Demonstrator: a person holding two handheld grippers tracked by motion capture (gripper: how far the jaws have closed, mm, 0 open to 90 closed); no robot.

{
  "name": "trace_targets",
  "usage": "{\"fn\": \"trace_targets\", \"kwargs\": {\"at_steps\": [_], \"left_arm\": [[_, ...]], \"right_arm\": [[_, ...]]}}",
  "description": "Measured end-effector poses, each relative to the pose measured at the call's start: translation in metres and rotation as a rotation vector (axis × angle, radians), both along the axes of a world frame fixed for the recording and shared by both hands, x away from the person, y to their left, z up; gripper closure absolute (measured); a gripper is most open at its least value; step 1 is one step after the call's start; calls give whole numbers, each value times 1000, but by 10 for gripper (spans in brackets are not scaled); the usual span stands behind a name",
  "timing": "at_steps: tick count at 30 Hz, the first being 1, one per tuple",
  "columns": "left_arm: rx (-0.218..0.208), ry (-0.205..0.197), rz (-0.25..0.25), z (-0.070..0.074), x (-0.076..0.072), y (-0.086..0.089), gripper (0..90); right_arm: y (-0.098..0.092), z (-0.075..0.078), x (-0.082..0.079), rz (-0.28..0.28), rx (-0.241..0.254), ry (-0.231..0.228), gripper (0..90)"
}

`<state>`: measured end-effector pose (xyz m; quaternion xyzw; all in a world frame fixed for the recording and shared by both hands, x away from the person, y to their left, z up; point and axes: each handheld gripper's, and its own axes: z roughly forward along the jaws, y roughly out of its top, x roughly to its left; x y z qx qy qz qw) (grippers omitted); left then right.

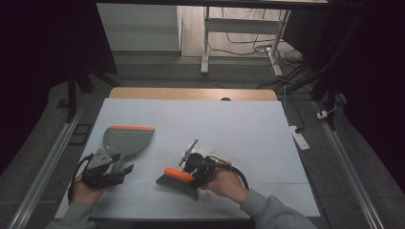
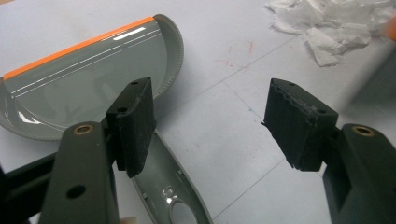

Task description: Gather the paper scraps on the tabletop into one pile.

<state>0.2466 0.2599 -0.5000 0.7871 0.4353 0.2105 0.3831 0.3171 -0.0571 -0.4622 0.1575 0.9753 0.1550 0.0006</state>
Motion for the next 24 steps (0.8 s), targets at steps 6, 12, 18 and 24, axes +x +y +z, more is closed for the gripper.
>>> {"fn": "trace_targets", "kwargs": {"at_steps": [6,12,18,24], "left_arm": [[0,2,0,-1,0,1,342],[3,3,0,-1,1,0,343],[5,1,-3,-1,1,-1,343],[9,5,-6,-1,1,-3,342]], "right_arm": [[-18,15,28,-113,45,-101,675],[-49,53,24,-147,173,-153,675],[-88,67,15,-102,172,-127,675],[-96,30,-3,24,59,-16,675]]}}
